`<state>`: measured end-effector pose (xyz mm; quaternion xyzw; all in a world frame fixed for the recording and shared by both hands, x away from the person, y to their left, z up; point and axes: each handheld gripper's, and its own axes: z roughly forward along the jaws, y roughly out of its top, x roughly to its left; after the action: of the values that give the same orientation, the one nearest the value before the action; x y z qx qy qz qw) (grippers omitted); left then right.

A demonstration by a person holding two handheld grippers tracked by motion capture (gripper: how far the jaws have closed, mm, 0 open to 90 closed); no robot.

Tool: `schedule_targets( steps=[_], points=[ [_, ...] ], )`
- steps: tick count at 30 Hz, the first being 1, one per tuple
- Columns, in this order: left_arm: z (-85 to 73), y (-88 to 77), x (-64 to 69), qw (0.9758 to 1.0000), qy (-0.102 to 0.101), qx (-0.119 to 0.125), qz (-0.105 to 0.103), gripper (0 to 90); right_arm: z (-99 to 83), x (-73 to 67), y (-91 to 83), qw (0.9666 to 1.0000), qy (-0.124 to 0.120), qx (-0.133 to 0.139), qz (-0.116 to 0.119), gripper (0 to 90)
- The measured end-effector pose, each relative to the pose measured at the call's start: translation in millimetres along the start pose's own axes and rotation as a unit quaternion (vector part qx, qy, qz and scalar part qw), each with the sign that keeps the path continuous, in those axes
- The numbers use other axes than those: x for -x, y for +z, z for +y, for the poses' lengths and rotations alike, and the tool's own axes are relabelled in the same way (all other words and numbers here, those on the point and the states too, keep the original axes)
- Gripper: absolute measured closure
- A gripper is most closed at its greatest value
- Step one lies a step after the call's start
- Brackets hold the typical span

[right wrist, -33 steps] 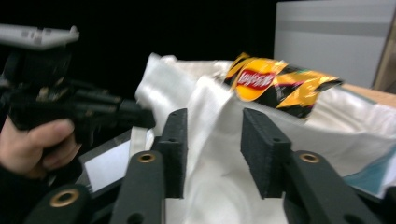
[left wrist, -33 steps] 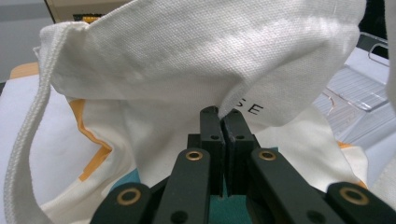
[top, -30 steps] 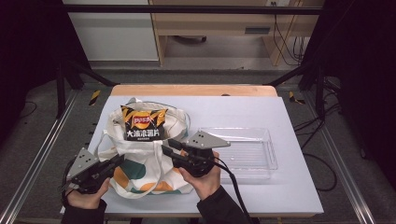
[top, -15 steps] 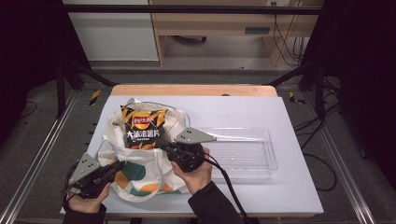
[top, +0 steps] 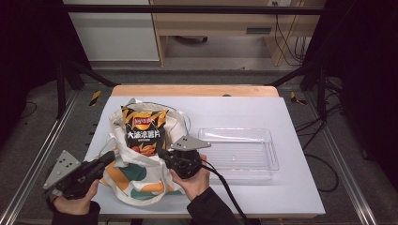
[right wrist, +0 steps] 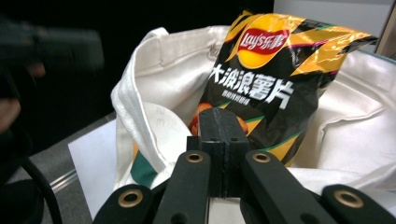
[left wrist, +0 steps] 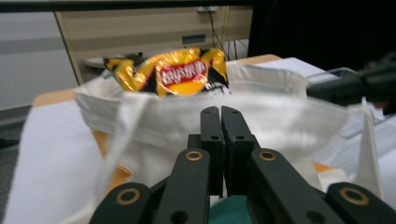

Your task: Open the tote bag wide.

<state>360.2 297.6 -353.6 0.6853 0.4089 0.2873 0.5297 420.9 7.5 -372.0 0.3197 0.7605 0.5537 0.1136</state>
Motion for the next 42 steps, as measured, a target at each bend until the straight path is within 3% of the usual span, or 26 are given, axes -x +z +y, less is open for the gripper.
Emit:
schedule_targets(
  steps=[4,10,13,17,24,28,34,42],
  points=[
    [11.4,6.4,-4.8,1.0000,0.007,0.004,0.005,90.0,-5.4,-5.2,1.4,0.9999,-0.009,-0.007,0.001,90.0],
    [22.1,33.0,-0.2,0.9995,0.026,-0.018,0.002,90.0,-12.4,-5.1,2.6,0.9999,-0.006,-0.012,0.006,90.0],
    [21.7,48.6,2.2,0.9993,0.026,-0.029,0.002,89.5,-15.9,-5.5,2.9,0.9998,-0.003,-0.015,0.009,90.0],
    [13.5,60.1,8.2,0.9973,0.046,-0.056,0.014,88.4,-22.2,-6.8,4.0,0.9997,-0.001,-0.020,0.015,90.0],
    [-7.5,63.0,12.0,0.9927,0.065,-0.098,0.025,86.8,-38.6,-7.7,8.6,0.9989,0.007,-0.037,0.027,90.0],
    [-18.9,54.9,7.0,0.9924,0.052,-0.110,0.019,88.5,-48.5,-6.7,9.9,0.9984,0.015,-0.043,0.034,90.0],
    [-36.2,46.2,0.2,0.9906,0.048,-0.126,0.020,89.1,-51.8,-4.6,9.3,0.9984,0.018,-0.044,0.031,90.0],
    [-56.8,44.3,-8.4,0.9855,0.043,-0.163,0.024,89.8,-58.8,-3.8,10.2,0.9984,0.022,-0.047,0.025,90.0]
  ],
)
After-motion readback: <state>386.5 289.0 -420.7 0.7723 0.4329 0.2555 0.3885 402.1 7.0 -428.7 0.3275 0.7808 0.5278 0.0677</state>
